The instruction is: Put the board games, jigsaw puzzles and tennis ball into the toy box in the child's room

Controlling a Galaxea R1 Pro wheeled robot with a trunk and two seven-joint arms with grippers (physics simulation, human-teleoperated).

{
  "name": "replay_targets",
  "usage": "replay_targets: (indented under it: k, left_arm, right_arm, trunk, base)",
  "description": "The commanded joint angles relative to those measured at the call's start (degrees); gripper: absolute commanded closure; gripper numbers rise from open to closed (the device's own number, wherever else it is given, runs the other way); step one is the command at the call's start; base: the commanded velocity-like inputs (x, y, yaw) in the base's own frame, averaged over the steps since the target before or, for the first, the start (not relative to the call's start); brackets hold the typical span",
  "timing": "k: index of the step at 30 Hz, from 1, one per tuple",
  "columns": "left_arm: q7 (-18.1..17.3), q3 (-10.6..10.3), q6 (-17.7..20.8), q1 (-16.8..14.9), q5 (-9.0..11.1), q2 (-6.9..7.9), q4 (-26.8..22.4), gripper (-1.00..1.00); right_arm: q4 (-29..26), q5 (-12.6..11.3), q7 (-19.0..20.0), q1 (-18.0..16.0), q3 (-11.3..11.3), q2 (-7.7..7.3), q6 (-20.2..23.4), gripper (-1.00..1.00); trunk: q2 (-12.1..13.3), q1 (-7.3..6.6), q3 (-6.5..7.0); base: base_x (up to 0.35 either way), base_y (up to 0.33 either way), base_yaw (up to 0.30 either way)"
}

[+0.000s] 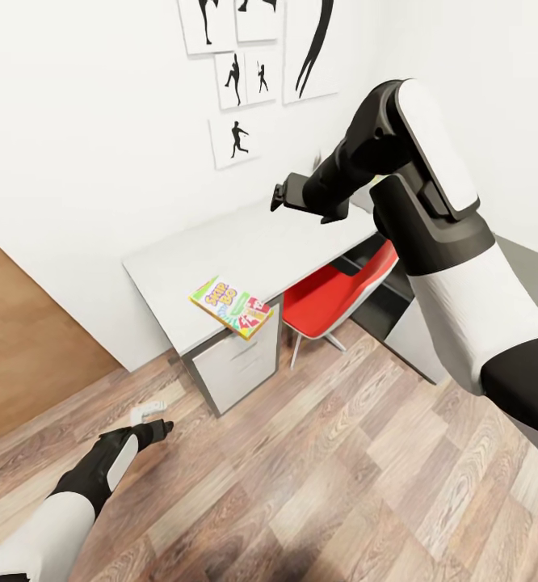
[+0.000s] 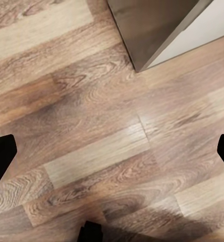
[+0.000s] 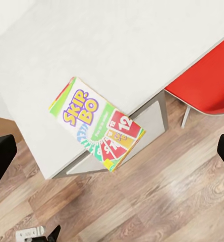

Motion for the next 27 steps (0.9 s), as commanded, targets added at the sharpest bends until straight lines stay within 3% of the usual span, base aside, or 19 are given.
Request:
replay_targets:
  k: [1,10,27]
  left_arm:
    - [0.29,0.01,0.37,-0.01,0.6,0.01,-0.11,-1.0]
    - [0.29,0.04,0.31,-0.01,0.6,0.04,-0.13,-1.0]
    - [0.29,0.02,0.3,-0.01,0.6,0.04,-0.13,-1.0]
  right_arm:
    - [0.01,-0.49,-0.56,0.17,-0.01,0.0,0.6,-1.0]
    - [0.08,-0.48,-0.56,1.92,0.0,-0.03,0.62,-1.0]
    - [0.23,-0.57,-0.56,5.08,0.12,-2.75,0.74,-1.0]
  trunk:
    - [-0.09,0.04,0.01]
    - [-0.09,0.04,0.86]
    - [-0.09,0.04,2.47]
  base:
    - [0.0,0.0,0.0]
    - [0.0,0.0,0.0]
    - [0.0,0.0,0.0]
